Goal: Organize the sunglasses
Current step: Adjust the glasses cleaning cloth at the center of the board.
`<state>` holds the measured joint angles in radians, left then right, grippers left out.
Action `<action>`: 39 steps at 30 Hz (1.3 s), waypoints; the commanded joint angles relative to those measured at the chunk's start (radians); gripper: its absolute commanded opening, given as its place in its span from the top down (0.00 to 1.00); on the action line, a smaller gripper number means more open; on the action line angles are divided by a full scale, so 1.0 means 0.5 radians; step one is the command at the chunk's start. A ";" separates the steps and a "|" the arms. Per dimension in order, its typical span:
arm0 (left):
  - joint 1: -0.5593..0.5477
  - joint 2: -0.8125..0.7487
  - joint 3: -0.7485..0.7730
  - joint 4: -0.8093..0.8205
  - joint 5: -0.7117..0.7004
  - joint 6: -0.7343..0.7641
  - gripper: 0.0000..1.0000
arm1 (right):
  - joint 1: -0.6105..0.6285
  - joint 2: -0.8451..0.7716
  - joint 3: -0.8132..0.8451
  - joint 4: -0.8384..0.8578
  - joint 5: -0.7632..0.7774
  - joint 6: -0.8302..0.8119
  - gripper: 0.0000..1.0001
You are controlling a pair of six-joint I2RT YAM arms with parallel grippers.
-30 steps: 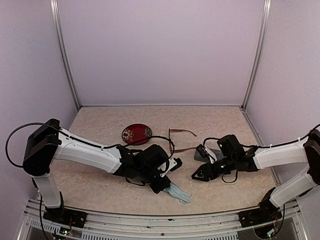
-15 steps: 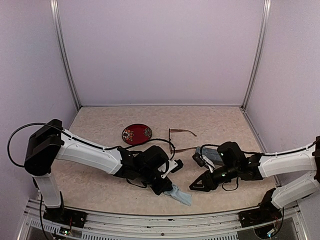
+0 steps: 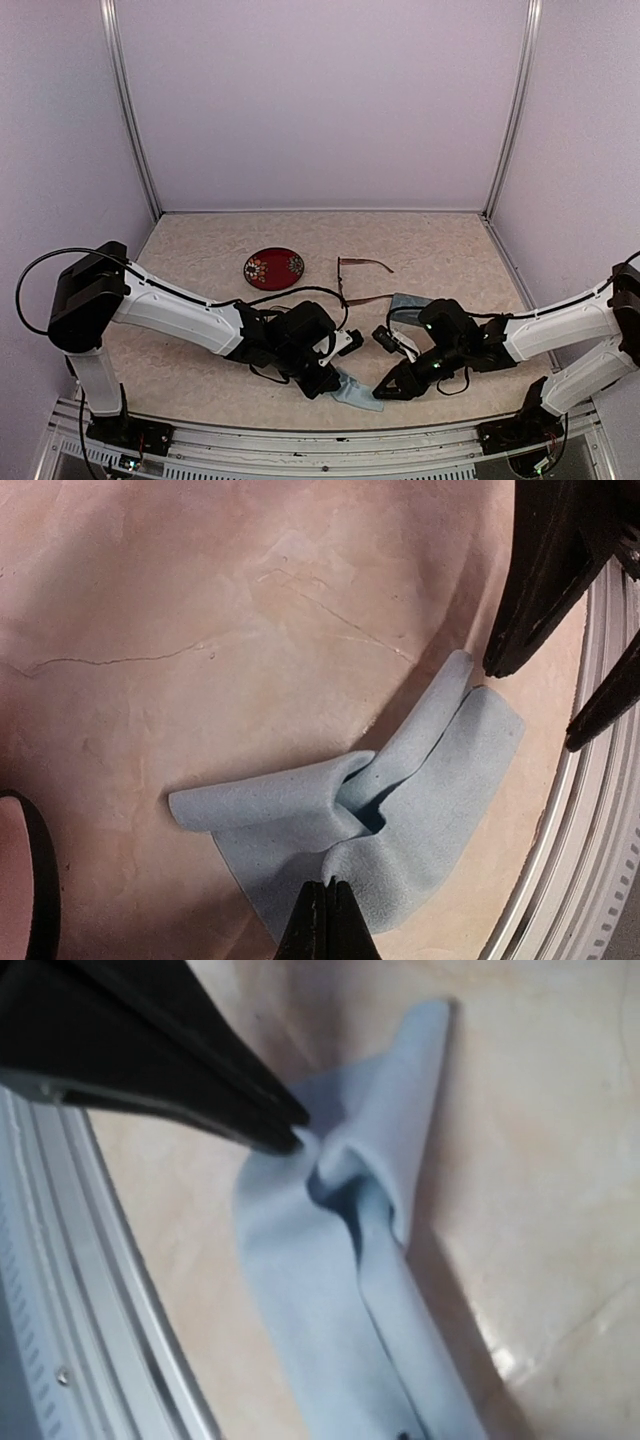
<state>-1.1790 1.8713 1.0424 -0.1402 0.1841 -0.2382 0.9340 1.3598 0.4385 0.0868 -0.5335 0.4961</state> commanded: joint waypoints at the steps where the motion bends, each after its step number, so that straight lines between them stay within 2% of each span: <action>1: -0.011 -0.028 -0.009 0.026 0.020 0.012 1.00 | 0.080 0.027 0.026 -0.179 0.172 -0.021 0.68; 14: -0.009 -0.018 -0.002 0.021 0.020 0.007 1.00 | 0.207 0.166 0.125 -0.324 0.356 -0.060 0.71; 22: -0.011 -0.017 -0.002 0.023 0.022 0.004 1.00 | 0.256 0.184 0.154 -0.386 0.453 -0.060 0.81; 32: -0.008 -0.029 -0.009 0.025 0.020 -0.011 1.00 | 0.258 0.112 0.151 -0.370 0.473 -0.059 1.00; 39: 0.003 -0.081 -0.007 0.063 0.065 -0.025 1.00 | 0.255 -0.053 0.179 -0.407 0.504 -0.059 1.00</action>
<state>-1.1797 1.8709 1.0424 -0.1383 0.1856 -0.2394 1.0538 1.3895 0.5133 -0.0830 -0.3038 0.4656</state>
